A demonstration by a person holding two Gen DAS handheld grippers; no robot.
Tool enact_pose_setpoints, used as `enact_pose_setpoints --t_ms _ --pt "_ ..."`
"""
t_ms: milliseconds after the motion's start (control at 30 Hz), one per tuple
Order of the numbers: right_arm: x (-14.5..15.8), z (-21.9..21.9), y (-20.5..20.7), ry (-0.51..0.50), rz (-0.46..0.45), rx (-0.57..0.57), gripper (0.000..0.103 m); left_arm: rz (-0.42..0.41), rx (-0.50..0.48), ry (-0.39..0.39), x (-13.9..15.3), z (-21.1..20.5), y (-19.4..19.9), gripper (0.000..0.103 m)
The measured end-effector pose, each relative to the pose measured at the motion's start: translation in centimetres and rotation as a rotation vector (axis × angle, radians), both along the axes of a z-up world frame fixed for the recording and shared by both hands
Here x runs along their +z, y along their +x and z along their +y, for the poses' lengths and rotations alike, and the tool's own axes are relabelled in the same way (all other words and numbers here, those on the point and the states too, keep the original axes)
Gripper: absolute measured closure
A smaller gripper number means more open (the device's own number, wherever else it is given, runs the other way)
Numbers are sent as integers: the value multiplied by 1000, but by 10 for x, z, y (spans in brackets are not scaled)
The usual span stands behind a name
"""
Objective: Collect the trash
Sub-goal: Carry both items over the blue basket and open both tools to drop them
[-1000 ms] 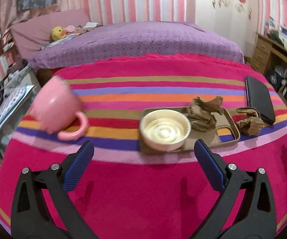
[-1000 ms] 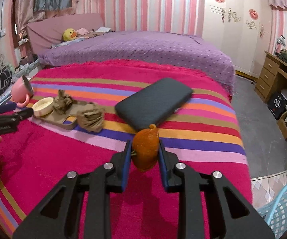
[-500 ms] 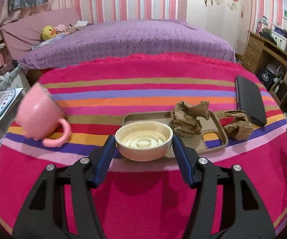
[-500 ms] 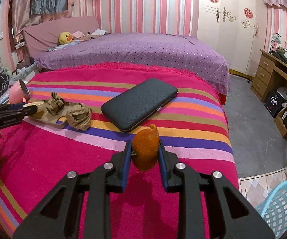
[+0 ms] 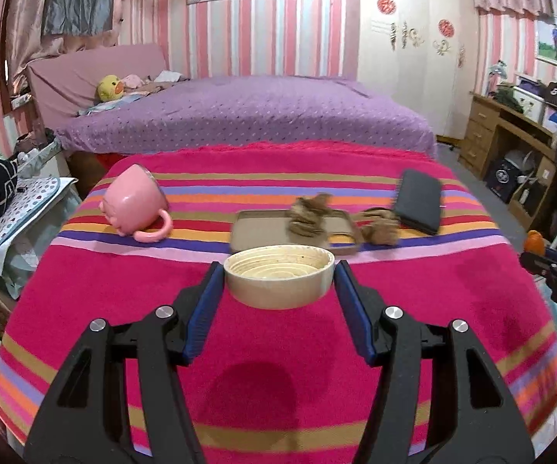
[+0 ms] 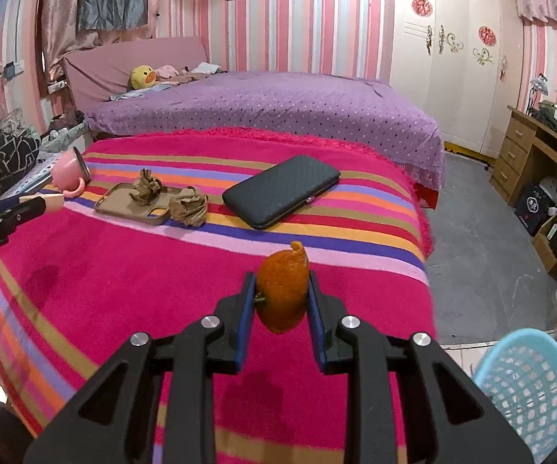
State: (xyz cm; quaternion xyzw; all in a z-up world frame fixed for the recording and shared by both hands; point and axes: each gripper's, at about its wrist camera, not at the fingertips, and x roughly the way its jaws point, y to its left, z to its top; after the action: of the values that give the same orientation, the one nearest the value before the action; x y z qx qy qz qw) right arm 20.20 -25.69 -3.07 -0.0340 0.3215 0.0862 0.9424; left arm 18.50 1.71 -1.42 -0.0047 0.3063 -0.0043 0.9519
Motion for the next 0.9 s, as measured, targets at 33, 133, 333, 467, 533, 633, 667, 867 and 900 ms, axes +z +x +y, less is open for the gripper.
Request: enact_pose_setpoints --t_ms 33,133,333,467,533,633,667,867,900 --pt "2 -6 -8 -2 -5 -6 77 -6 -10 5 2 -7 -4 45" --pt "8 -27 -28 -13 -17 -37 77 -34 -55 5 7 -37 -19 45" --pt "14 -83 -62 -26 -28 -132 77 -57 -170 -12 14 -102 -36 45" --pt "16 -137 -83 -28 -29 -230 77 -66 -268 -27 15 -162 -43 45" --pt "14 -161 -92 -29 -25 -277 77 -66 -306 -35 14 -185 -45 45" --pt "10 -200 -104 -15 -17 -347 77 -61 -381 -29 9 -234 -47 45" --pt "9 -214 -109 -13 -14 -371 77 -60 -398 -28 8 -244 -48 45" --pt "-3 -267 -128 -12 13 -462 77 -38 -503 -16 -10 -329 -51 45" --pt "-5 -272 -131 -9 17 -473 77 -34 -518 -9 -13 -339 -51 45"
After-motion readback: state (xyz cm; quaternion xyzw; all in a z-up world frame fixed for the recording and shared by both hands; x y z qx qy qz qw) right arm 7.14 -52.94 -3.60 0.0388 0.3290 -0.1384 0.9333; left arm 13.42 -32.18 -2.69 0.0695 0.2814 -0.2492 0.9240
